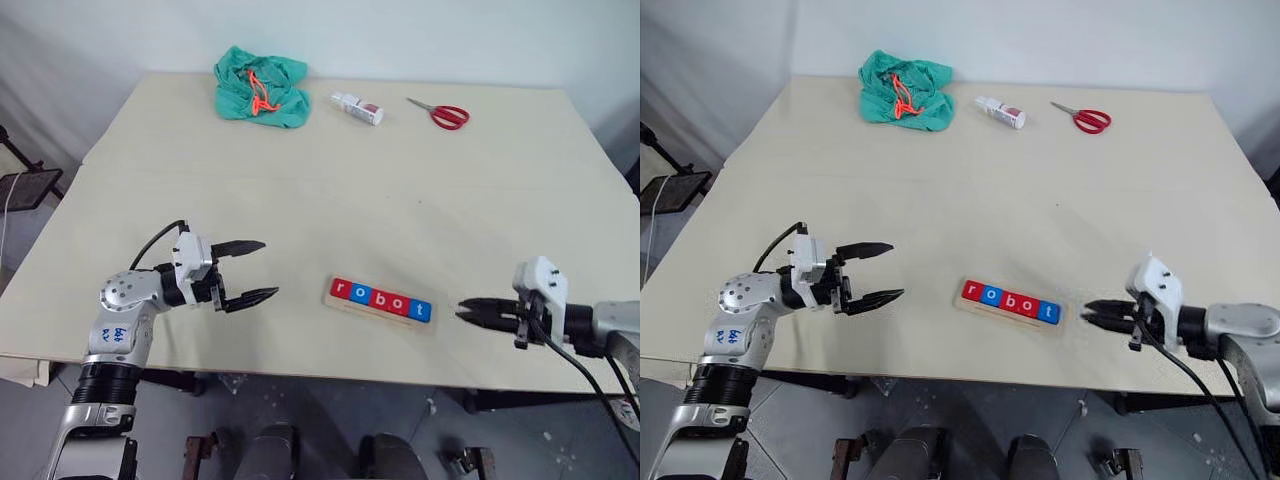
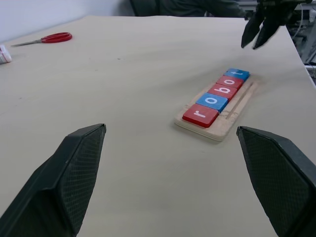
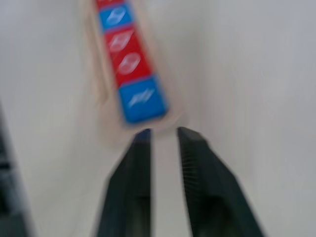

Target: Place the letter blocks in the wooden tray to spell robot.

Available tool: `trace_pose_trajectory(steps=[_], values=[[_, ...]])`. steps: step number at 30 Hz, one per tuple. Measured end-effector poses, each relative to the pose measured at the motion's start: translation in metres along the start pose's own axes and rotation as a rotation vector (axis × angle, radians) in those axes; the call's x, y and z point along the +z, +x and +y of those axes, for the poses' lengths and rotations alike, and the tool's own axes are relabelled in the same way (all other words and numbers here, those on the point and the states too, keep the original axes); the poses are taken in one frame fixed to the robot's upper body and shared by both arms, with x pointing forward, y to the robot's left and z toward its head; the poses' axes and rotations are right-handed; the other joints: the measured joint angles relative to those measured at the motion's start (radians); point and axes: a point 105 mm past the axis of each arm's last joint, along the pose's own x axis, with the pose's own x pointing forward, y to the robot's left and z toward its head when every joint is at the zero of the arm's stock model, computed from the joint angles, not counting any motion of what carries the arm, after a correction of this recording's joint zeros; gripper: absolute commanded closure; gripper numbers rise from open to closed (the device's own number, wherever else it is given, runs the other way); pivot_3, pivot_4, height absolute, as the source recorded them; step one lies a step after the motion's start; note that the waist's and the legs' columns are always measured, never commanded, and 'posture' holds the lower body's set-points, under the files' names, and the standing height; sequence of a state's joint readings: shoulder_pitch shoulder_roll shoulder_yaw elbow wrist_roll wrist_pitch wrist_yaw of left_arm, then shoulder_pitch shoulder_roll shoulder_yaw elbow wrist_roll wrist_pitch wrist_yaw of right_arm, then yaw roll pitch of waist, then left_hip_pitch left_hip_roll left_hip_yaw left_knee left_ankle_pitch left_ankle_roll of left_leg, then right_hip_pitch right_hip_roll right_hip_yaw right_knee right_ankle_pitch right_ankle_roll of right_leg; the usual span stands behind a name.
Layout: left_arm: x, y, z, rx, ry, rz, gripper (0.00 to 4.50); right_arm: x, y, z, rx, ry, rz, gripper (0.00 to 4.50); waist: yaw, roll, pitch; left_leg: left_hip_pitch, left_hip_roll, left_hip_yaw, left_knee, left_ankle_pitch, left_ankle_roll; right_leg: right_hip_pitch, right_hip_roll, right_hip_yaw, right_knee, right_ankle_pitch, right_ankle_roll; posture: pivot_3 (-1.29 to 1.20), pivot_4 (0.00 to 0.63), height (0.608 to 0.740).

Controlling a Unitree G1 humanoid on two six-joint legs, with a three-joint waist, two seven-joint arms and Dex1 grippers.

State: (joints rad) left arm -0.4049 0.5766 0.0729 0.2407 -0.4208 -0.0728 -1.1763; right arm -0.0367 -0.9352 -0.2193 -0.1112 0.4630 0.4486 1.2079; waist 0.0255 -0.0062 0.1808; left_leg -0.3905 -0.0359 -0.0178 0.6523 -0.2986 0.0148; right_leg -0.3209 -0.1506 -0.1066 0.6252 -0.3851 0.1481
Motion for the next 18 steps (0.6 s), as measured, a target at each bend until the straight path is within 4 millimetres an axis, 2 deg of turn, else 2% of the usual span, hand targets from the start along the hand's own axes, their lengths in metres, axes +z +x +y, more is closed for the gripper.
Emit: trace_pose_trajectory(steps=[3, 7, 12, 18], values=[[0.001, -0.005, 0.002, 0.007, 0.009, 0.015, 0.0, -0.003, -0.005, 0.0, 0.033, 0.003, -0.024, 1.44, -0.004, 0.0, 0.0, 0.0, 0.001, 0.0, 0.0, 0.0, 0.0, 0.0, 0.001, 0.0, 0.0, 0.0, 0.0, 0.0, 0.15, 0.74], [0.003, -0.016, 0.007, 0.031, 0.021, 0.032, 0.0, 0.003, -0.013, -0.004, 0.051, -0.023, -0.074, 0.04, -0.007, 0.0, 0.0, 0.001, 0.002, 0.001, 0.0, 0.0, 0.0, 0.0, 0.001, 0.001, 0.0, 0.0, 0.0, 0.0, 0.15, 0.74], [-0.002, -0.045, 0.009, 0.091, -0.001, 0.078, 0.0, 0.003, -0.026, -0.025, -0.02, -0.026, -0.121, 0.04, -0.005, 0.0, 0.0, 0.001, 0.001, 0.001, 0.0, 0.0, 0.0, 0.0, 0.001, 0.001, 0.0, 0.0, 0.0, 0.0, 0.15, 0.74], [-0.008, -0.055, 0.005, 0.116, -0.042, 0.092, 0.0, 0.001, -0.029, -0.029, -0.023, -0.054, -0.13, 0.04, -0.001, 0.0, 0.0, 0.001, 0.001, 0.0, 0.0, 0.0, 0.0, 0.0, 0.0, 0.0, 0.0, 0.0, 0.0, 0.0, 0.15, 0.74]])
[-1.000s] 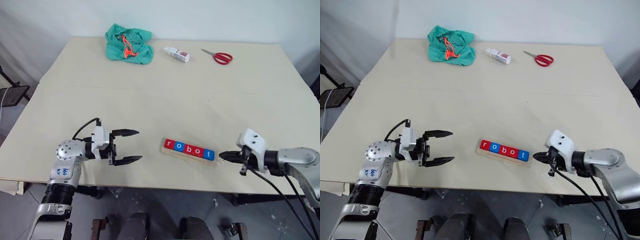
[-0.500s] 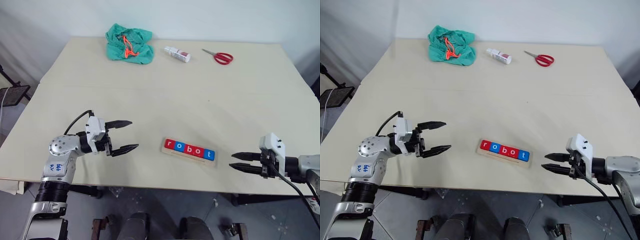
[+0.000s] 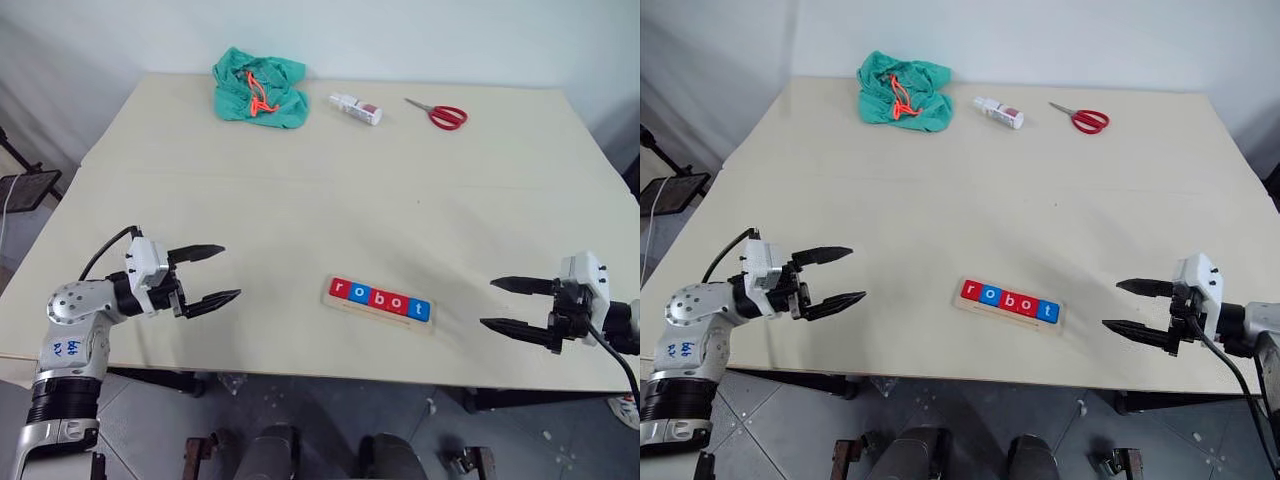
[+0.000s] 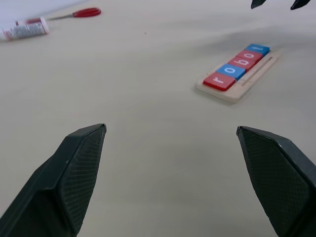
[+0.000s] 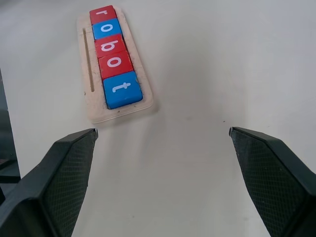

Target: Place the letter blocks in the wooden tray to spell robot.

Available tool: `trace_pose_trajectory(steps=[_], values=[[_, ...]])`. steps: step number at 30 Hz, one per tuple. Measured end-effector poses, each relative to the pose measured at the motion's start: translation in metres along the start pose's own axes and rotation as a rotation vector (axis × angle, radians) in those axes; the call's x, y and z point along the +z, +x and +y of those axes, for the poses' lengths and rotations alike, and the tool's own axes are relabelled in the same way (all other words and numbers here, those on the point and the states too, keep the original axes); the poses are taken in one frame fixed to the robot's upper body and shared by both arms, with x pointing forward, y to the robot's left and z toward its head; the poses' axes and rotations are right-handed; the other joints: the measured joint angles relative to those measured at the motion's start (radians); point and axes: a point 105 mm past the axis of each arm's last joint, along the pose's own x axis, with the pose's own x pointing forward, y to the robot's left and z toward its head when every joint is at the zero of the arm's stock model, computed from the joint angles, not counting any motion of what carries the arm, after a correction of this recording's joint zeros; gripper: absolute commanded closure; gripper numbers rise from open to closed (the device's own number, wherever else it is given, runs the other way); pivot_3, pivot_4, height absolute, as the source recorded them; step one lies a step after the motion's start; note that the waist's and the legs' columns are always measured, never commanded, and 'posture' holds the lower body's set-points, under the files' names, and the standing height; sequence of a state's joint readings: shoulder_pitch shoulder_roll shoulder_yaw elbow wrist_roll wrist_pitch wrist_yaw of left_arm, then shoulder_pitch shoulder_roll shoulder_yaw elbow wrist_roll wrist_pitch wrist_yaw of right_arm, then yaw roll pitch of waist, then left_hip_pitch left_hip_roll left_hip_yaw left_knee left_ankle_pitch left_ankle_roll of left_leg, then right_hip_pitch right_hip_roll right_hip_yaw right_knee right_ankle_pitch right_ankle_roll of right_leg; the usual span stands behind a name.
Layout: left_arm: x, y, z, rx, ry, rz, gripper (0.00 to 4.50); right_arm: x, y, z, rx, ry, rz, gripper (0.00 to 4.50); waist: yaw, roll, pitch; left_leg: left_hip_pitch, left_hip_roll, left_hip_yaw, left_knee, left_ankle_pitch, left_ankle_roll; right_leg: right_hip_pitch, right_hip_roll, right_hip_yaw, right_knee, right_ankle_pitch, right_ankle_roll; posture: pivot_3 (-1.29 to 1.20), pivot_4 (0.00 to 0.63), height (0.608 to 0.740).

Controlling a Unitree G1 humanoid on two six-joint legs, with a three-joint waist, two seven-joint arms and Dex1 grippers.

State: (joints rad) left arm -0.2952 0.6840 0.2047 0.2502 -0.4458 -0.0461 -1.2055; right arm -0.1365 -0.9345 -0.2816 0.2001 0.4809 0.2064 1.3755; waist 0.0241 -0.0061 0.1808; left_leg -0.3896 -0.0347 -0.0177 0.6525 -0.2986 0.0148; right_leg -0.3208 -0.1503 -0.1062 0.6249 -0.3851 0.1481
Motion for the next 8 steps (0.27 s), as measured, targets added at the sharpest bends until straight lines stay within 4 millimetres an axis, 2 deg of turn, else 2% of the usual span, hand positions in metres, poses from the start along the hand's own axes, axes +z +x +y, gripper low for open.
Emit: trace_pose_trajectory(steps=[8], values=[[-0.0023, -0.0035, -0.0013, 0.01, -0.019, 0.006, 0.0, -0.0046, -0.0056, -0.0061, -0.003, -0.03, 0.003, 0.04, -0.002, 0.0, 0.0, 0.0, 0.0, 0.0, 0.0, 0.0, 0.0, 0.0, 0.0, 0.0, 0.0, 0.0, 0.0, 0.0, 0.15, 0.74]])
